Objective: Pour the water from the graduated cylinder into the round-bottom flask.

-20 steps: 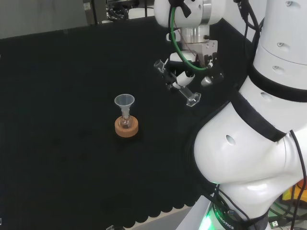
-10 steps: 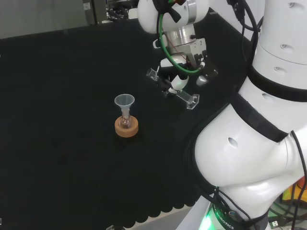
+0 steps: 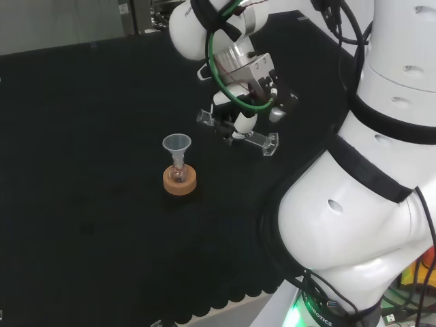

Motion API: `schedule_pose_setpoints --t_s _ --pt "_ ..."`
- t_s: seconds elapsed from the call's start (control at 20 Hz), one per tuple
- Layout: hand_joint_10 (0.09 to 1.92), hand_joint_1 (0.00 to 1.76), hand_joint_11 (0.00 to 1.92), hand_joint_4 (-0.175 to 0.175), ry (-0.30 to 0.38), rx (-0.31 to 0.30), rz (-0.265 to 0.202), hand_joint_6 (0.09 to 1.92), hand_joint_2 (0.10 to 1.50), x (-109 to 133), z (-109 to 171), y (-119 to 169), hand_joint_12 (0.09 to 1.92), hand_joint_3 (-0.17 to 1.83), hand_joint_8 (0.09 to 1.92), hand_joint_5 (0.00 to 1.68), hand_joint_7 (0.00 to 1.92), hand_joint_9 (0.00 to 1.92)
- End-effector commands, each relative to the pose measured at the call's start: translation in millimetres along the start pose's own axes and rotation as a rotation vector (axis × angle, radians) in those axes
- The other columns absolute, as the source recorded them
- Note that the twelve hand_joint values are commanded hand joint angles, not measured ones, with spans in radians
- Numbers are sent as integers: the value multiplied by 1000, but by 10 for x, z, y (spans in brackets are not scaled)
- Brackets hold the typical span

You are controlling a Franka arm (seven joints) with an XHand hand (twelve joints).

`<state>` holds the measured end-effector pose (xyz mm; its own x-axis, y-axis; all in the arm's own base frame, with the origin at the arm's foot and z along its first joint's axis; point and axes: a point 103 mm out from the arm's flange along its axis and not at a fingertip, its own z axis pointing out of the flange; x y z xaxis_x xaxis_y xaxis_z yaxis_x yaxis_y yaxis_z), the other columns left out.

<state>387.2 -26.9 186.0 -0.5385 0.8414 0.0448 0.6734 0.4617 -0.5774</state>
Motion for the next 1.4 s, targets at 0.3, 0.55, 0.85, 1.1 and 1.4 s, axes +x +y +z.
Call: schedule_pose_setpoints --t_s 0.3,0.55,0.85,1.1,1.4 --pt "87 1253 1285 -175 -45 124 -4 1043 1126 116 -64 142 758 -1 1035 943 982 1443" --pt "87 1254 1285 -175 -60 177 -1 1041 1125 156 -102 207 754 -1 1033 944 983 1445" --pt "87 1254 1285 -175 -90 234 9 1040 1125 181 -126 221 752 -1 1031 945 984 1446" --pt "87 1155 1295 -173 -110 261 12 1074 1141 219 -173 207 726 2 521 935 1193 1456" --pt "87 1153 1301 -174 -157 308 25 1065 1132 301 -253 184 714 13 489 942 1207 1467"
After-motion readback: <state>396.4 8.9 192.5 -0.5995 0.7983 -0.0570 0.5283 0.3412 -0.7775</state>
